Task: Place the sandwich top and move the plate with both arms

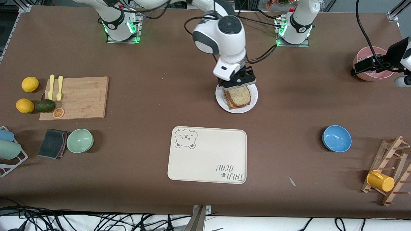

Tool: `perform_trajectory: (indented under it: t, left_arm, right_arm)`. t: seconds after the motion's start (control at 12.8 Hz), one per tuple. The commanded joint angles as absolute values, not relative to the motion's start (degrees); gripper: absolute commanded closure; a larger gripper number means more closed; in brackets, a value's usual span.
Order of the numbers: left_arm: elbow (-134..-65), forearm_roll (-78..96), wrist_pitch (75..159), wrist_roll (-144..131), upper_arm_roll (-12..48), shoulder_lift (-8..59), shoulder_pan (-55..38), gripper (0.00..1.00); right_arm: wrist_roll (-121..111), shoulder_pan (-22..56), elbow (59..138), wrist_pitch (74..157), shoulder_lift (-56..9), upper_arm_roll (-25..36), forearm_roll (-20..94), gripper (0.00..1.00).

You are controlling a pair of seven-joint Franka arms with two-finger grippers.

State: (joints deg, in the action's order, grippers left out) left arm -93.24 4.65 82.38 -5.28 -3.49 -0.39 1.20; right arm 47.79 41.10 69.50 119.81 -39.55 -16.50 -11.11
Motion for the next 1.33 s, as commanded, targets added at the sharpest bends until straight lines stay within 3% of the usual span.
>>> perform_trajectory:
  t: [0.0, 0.47, 0.86, 1.25]
  left_arm:
    - [-93.3, 3.2, 81.9, -4.7, -3.4, -1.0, 1.1, 0.00]
    - [-93.3, 3.2, 81.4, -4.7, -3.5, -1.2, 1.3, 0.00]
    - [-93.3, 3.2, 81.3, -4.7, -3.3, -1.2, 1.4, 0.00]
    - [-90.2, -3.1, 79.4, -4.2, 0.2, -1.1, 0.6, 0.00]
  right_arm:
    - [45.7, 34.7, 84.8, 120.9, -26.5, -16.6, -6.1, 0.00]
    - [41.9, 21.9, 97.5, 111.7, -10.8, -15.2, -5.2, 0.00]
    - [26.4, 17.9, 97.6, 106.6, -4.9, -4.9, -0.7, 0.00]
    - [16.0, 10.2, 97.6, 100.0, -1.8, -4.5, 0.6, 0.00]
